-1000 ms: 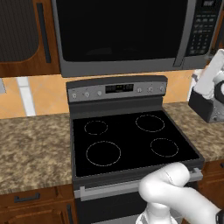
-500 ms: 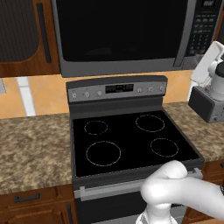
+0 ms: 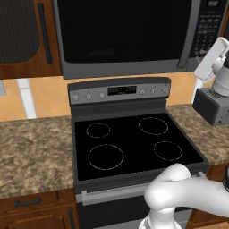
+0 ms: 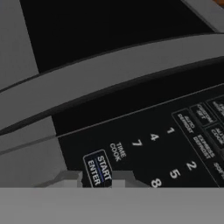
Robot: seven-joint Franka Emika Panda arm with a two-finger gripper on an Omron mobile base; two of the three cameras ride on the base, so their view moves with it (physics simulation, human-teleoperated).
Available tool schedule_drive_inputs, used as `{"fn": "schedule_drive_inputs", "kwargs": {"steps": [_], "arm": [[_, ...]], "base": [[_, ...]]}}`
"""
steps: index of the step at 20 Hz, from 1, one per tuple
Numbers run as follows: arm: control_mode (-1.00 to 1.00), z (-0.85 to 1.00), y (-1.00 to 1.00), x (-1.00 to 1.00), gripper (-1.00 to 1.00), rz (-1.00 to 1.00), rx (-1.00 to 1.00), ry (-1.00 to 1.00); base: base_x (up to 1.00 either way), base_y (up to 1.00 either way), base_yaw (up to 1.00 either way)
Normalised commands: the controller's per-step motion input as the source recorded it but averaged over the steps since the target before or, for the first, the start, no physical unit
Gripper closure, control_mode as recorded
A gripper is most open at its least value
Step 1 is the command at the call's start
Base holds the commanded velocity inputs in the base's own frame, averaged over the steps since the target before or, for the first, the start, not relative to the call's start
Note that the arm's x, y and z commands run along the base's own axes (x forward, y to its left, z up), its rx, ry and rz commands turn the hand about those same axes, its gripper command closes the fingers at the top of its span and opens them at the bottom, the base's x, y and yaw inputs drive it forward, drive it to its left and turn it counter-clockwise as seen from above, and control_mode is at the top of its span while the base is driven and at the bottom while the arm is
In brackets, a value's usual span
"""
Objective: Open the microwave, place the bowl with waffle inside the microwave, then close the microwave door and turn it on.
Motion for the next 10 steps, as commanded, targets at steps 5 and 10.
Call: {"fn": "schedule_drive_inputs", "kwargs": {"steps": [5, 10], "arm": [[-1.0, 0.01, 0.03, 0.15, 1.0, -0.04, 0.0, -0.04], [-1.0, -0.03, 0.16, 0.14, 1.0, -0.03, -0.03, 0.0]], "base": [[0.0, 0.0, 0.0], [0.0, 0.0, 0.0]]}}
